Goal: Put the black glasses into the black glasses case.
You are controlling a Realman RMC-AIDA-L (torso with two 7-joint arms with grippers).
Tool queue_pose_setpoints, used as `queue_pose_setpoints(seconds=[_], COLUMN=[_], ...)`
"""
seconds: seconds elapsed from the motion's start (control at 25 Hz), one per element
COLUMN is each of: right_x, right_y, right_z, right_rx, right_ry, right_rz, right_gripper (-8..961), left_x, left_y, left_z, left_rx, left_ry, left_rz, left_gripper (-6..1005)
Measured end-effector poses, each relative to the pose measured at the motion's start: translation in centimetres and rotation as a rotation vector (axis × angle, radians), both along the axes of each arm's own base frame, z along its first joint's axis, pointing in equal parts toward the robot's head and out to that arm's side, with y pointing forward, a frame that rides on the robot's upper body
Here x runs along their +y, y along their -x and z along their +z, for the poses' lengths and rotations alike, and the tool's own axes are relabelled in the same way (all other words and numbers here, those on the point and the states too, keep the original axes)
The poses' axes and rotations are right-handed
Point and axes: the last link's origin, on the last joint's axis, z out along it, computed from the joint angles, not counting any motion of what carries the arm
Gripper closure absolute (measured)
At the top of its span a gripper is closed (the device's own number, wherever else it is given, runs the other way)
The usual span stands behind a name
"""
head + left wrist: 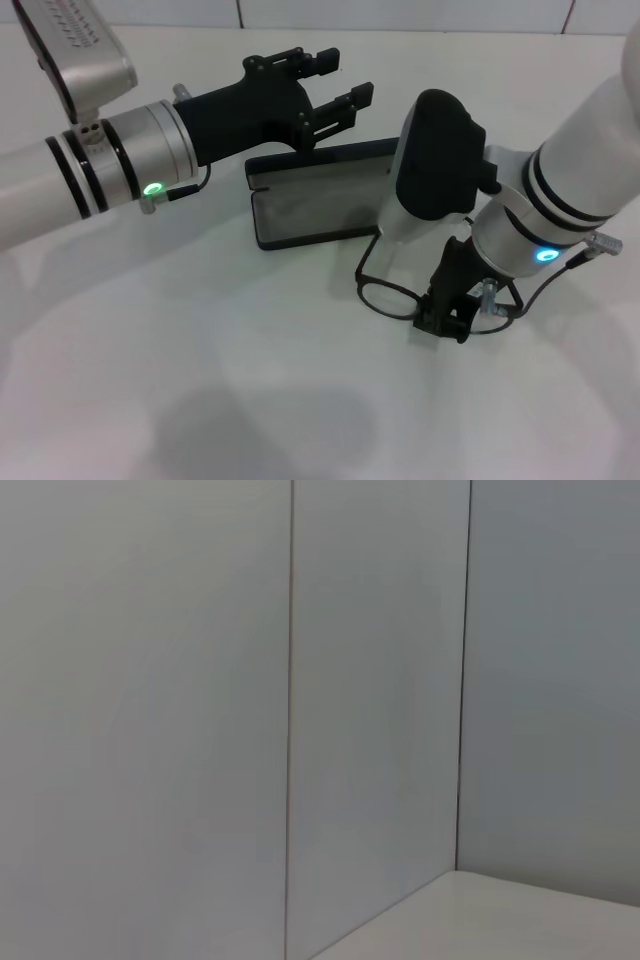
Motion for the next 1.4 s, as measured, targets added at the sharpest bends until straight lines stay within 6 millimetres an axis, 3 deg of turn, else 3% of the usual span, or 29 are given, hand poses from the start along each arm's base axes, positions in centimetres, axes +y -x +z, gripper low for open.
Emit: queue_pose_setpoints(seconds=[0.2, 0.4, 0.6, 0.8, 1.12, 1.4], right_x=[-0.3, -0.6, -1.0, -1.8, -2.4, -3.0], right_y=[-0.4, -0.7, -1.8, -5.1, -10.6, -11.7], right_z=[0.8, 4.6, 8.6, 11.0, 9.6, 8.6], right_rx=[0.007, 0.097, 0.296, 0.610, 1.005, 1.030], right_ry=[0.006, -0.013, -0.029, -0.046, -0.161, -0.221], right_rz=[-0.011, -0.033, -0.014, 0.074, 0.238, 0.402], right_gripper=[804, 846, 846, 847, 848, 848], left_x=[-0.2, -1.4, -3.0, -3.4, -3.2, -2.6], left_y=[0.2, 0.1, 0.2, 0.1, -0.9, -3.8], left_z=[0.2, 0.5, 1.6, 2.2, 1.9, 0.9], left_rx=[-0.015, -0.064, -0.148, -0.185, -0.194, -0.208], left_ry=[-0.002, 0.027, 0.046, 0.050, 0.080, 0.207], left_rz=[0.011, -0.032, -0.088, -0.107, -0.142, -0.187], left_gripper=[421, 422, 426, 432, 435, 437])
